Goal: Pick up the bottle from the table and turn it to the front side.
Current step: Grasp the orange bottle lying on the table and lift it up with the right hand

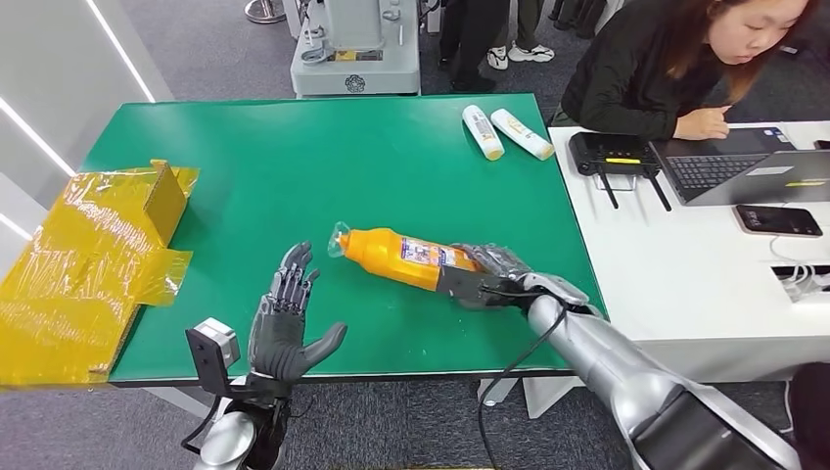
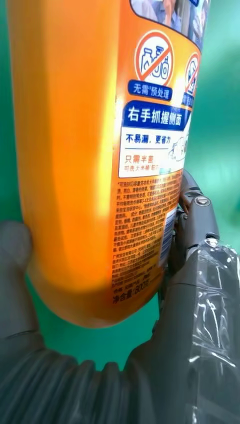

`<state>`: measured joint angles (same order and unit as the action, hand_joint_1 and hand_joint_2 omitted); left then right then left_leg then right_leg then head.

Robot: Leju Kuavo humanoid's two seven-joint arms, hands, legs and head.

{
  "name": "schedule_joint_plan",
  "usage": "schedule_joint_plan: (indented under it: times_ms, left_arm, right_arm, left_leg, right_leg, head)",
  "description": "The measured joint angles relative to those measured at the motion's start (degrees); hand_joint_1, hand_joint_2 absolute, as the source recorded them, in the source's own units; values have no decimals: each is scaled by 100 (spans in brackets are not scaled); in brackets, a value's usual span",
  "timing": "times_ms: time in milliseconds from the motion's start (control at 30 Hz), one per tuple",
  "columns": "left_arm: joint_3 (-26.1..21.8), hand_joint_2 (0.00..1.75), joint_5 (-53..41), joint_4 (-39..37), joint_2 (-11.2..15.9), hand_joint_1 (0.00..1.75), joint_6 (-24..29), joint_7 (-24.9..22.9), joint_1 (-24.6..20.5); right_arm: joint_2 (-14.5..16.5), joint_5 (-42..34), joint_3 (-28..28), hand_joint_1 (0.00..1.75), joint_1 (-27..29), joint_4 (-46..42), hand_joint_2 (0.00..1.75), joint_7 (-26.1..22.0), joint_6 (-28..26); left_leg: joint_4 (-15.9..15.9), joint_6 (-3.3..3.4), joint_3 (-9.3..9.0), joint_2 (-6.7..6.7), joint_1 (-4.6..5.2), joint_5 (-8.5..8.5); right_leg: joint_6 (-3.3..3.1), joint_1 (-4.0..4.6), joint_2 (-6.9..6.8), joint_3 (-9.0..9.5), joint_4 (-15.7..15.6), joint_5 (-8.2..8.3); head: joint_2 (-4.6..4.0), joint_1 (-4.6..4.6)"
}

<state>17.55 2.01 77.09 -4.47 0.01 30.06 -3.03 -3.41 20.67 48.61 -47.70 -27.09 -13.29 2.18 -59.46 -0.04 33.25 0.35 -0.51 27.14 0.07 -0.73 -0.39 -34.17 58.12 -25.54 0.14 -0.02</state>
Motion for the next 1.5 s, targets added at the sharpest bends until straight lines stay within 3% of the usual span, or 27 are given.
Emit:
schedule_joint_plan:
  times_ms: [333,433,500,600,733,833,1233,1500]
  left_arm:
    - [-2,175,-9,0,1,0,10,6,60]
    - [-2,175,-13,0,0,0,38,9,62]
    - [-2,175,-15,0,1,0,81,12,61]
    - [-2,175,-8,2,2,0,120,13,56]
    - [-2,175,21,1,7,0,102,16,29]
    - [-2,175,28,-4,10,0,89,27,-17]
    - [1,175,22,-4,8,0,47,24,-66]
    - [23,175,214,-11,11,0,-503,-272,-349]
  right_arm:
    - [-38,-121,-309,175,284,-339,175,-10,-17]
    - [-37,-555,-433,175,437,-485,175,-349,-25]
    - [-19,-1261,-656,175,785,-875,175,-738,-152]
    - [4,-1981,-877,175,1544,-1753,175,-895,-685]
    - [-21,-2286,-1106,175,2606,-2884,175,-1127,-1579]
    - [-79,-2308,-1239,175,3005,-3429,175,-1135,-1689]
    - [-107,-2321,-1618,175,3533,-4499,175,-1248,-1982]
    - [-68,-2272,-1762,175,3483,-4625,175,-1256,-1909]
  left_leg:
    - [-3,1,8,-4,1,-2]
    - [-4,2,9,-11,-2,-2]
    - [-3,2,9,-13,-5,-2]
    - [0,0,10,-17,-5,0]
    - [5,1,24,-20,-4,2]
    - [5,2,23,-7,-3,3]
    - [2,5,22,-8,-2,-5]
    - [2,5,22,-8,-2,-6]
  right_leg:
    - [1,-1,-6,-2,0,1]
    - [1,1,-11,0,0,1]
    - [1,3,-12,1,-1,0]
    - [1,3,-15,-4,-3,-6]
    - [0,3,-21,-14,-3,-11]
    - [-1,2,-10,-17,-3,-9]
    - [1,1,-10,-15,-3,0]
    - [1,1,-10,-14,-2,1]
  head:
    - [2,1]
    - [0,2]
    - [1,2]
    - [1,0]
    - [1,1]
    - [0,0]
    - [1,1]
    - [1,1]
